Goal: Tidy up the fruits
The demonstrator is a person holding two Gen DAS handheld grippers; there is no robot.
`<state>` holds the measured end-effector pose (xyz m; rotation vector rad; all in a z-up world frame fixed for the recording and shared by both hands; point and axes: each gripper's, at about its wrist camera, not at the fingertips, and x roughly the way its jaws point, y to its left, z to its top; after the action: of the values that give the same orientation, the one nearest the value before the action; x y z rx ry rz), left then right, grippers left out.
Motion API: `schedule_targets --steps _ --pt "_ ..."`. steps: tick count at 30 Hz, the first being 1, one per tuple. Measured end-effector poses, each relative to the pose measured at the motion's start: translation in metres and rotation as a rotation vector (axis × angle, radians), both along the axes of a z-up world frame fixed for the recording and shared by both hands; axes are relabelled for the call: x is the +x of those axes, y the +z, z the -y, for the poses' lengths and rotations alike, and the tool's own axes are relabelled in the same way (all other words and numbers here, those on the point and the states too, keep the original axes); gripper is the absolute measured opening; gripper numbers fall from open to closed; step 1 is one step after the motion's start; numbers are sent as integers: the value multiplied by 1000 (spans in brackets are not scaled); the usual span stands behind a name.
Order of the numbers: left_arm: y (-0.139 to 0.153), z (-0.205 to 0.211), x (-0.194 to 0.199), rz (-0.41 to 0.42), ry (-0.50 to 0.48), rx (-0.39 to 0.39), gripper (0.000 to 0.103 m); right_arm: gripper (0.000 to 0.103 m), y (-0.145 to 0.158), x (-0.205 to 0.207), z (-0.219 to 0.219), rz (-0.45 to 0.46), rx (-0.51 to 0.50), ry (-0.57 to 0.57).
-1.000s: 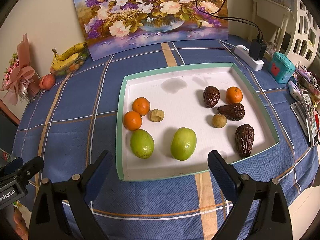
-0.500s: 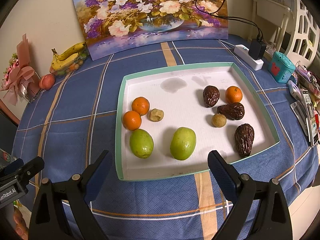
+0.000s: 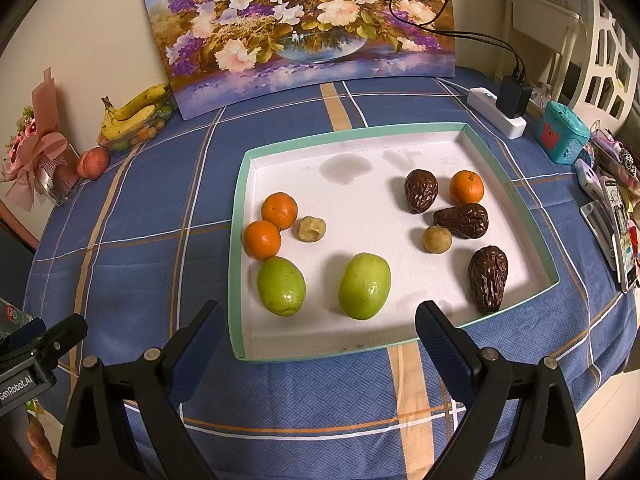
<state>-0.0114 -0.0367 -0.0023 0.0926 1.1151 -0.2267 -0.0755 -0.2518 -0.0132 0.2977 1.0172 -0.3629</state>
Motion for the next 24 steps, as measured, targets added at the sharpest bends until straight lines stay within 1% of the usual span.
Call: schedule_targets --steps 17,24 --pt "1 3 -1 11 -3 21 103 96 -2 -2 3 0 1 -12" --pt "6 2 -5 32 -7 3 103 96 -1 -1 3 -3 3 -17"
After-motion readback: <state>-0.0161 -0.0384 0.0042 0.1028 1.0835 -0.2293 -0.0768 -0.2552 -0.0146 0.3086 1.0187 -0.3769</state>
